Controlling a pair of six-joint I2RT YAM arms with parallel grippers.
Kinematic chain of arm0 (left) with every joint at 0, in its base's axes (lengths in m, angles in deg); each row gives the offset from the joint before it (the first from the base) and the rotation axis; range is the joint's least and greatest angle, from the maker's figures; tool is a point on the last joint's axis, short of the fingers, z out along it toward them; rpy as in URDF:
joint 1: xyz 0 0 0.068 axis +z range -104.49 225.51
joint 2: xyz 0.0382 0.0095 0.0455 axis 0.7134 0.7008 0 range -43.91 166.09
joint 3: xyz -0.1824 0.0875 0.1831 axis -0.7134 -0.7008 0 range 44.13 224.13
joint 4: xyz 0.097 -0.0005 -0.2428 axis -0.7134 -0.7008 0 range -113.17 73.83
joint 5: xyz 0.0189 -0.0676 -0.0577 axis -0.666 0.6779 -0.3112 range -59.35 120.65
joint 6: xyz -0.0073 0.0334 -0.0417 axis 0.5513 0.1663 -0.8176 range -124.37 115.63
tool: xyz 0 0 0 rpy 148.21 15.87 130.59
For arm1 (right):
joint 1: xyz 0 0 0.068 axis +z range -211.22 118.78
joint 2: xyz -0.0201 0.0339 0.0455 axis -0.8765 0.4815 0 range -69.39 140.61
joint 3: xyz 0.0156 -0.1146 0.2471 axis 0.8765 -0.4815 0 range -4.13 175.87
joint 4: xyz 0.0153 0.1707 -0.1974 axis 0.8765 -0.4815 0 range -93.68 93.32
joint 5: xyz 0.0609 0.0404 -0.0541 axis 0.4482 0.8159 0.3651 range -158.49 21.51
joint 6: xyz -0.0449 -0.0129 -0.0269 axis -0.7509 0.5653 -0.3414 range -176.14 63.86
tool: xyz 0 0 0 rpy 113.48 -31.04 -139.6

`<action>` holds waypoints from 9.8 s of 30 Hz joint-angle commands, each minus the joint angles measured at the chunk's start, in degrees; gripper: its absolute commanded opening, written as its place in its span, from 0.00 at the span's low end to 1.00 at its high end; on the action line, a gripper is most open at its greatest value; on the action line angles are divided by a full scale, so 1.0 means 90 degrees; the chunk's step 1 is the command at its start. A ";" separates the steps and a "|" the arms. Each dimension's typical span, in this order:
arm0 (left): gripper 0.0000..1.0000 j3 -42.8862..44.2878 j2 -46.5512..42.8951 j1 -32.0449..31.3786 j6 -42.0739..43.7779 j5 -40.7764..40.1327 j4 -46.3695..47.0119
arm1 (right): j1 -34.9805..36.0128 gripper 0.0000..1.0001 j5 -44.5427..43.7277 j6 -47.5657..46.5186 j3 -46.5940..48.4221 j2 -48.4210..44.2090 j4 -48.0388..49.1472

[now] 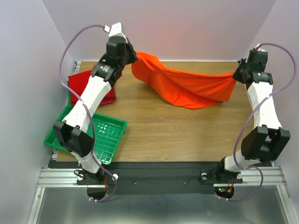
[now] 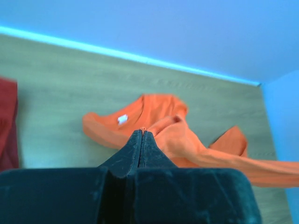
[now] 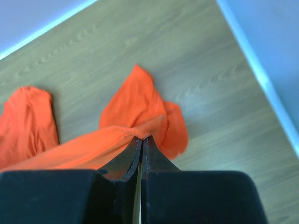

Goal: Fold and stack the t-shirts
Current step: Flatten the tshirt out

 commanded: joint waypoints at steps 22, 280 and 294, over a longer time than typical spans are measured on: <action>0.00 0.2778 -0.1884 0.0343 0.0789 0.1882 0.1761 | 0.0078 0.00 -0.0593 -0.0475 0.3273 -0.1623 0.0568; 0.93 -0.4508 -0.0801 -0.3494 0.0164 0.1648 0.0131 | -0.1153 0.27 -0.1902 0.0463 -0.3513 0.1141 0.2512; 0.82 -0.4263 -0.0146 -0.4471 -0.1046 0.1834 -0.0376 | -0.1153 0.14 -0.1589 0.0482 -0.3611 0.0916 0.2512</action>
